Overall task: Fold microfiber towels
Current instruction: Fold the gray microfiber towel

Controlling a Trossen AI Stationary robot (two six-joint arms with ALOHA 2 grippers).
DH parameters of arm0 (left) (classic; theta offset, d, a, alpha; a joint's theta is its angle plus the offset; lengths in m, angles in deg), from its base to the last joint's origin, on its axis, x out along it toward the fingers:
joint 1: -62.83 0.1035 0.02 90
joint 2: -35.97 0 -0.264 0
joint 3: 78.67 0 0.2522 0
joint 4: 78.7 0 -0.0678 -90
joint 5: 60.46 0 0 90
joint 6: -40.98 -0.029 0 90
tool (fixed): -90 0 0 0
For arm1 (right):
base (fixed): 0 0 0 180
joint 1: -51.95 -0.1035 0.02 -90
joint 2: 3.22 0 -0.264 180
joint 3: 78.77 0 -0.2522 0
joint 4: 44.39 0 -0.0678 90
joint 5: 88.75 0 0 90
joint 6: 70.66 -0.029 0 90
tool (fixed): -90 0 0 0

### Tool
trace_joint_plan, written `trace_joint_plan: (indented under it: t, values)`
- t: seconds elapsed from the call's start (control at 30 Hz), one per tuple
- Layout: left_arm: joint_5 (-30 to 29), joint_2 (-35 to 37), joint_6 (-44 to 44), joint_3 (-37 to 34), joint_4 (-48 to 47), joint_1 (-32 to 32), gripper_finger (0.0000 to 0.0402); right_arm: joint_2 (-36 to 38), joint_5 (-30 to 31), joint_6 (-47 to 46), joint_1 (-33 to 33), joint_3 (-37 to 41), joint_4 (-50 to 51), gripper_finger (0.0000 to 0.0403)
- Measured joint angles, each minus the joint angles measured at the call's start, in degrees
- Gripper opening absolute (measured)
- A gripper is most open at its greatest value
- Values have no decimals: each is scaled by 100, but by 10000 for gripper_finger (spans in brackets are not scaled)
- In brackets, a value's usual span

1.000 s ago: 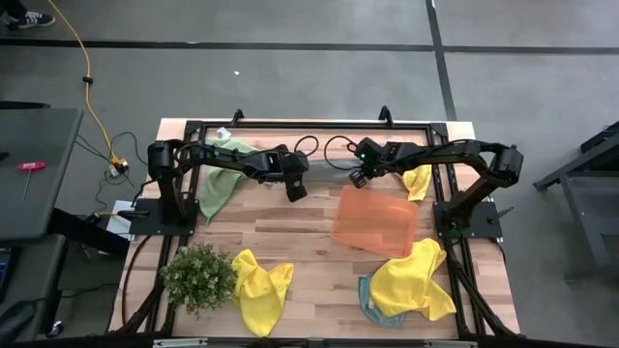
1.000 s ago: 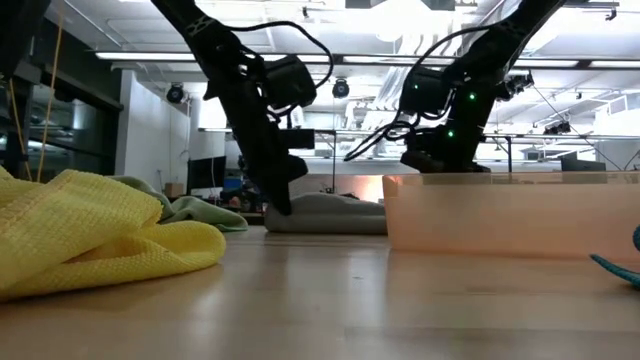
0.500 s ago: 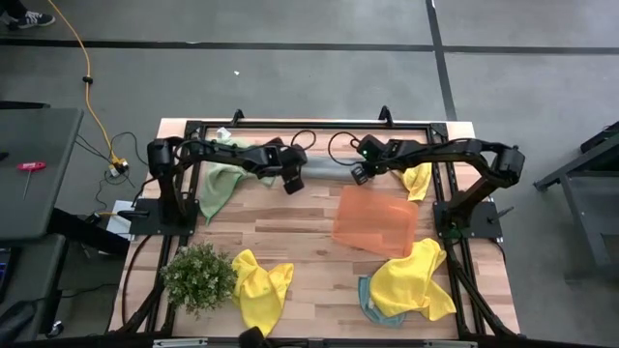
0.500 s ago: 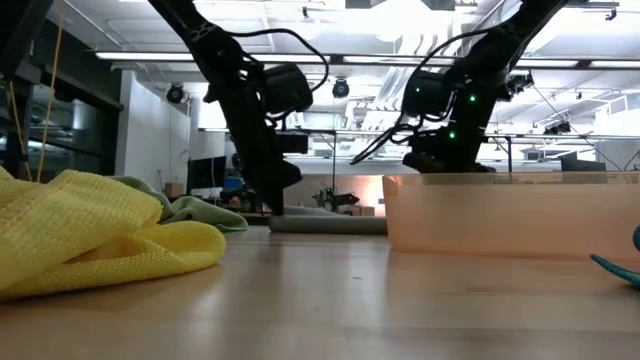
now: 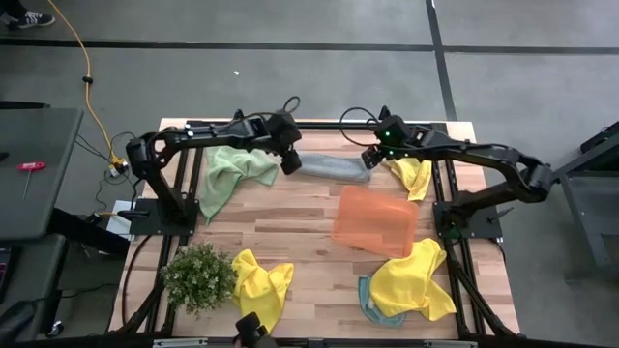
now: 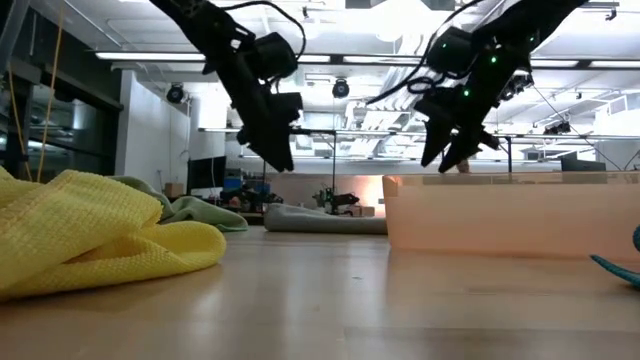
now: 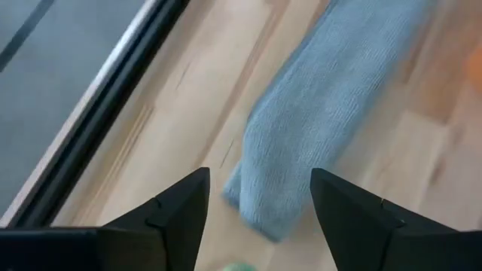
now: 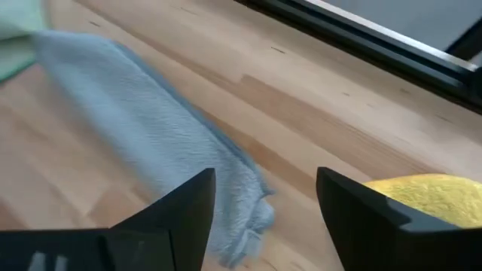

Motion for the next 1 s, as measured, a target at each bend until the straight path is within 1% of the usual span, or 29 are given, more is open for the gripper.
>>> trace_joint_plan:
  t: [0.1,0.17,0.3,0.4,0.47,0.53,0.67,0.73,0.87,1.0]
  values:
    - [710,-115,-107,4,236,152,221,9,-509,142,77,0,-32,224]
    - [1042,-318,-114,1,350,208,219,-53,-964,243,97,-1,-103,224]
    - [1101,-692,150,1,453,215,214,-327,-1543,387,92,-2,-123,224]
    - [1310,-928,271,-5,421,179,205,-712,-1824,319,103,-4,-216,219]
    - [1297,-1042,353,-3,440,133,196,-987,-1833,178,103,-4,-304,208]
    - [1156,-1157,493,-3,422,105,183,-1266,-1838,31,105,-4,-360,190]
    - [799,-1328,817,-3,364,64,150,-1682,-1829,-231,103,-4,-403,142]
    - [672,-1365,959,-3,179,64,133,-1812,-1685,-251,102,-4,-375,119]
    - [644,-1389,1209,6,-233,0,106,-1838,-1346,-94,164,-4,-372,85]
    - [608,-1385,1437,10,-343,-117,92,-1675,-1112,34,270,-4,-375,68]
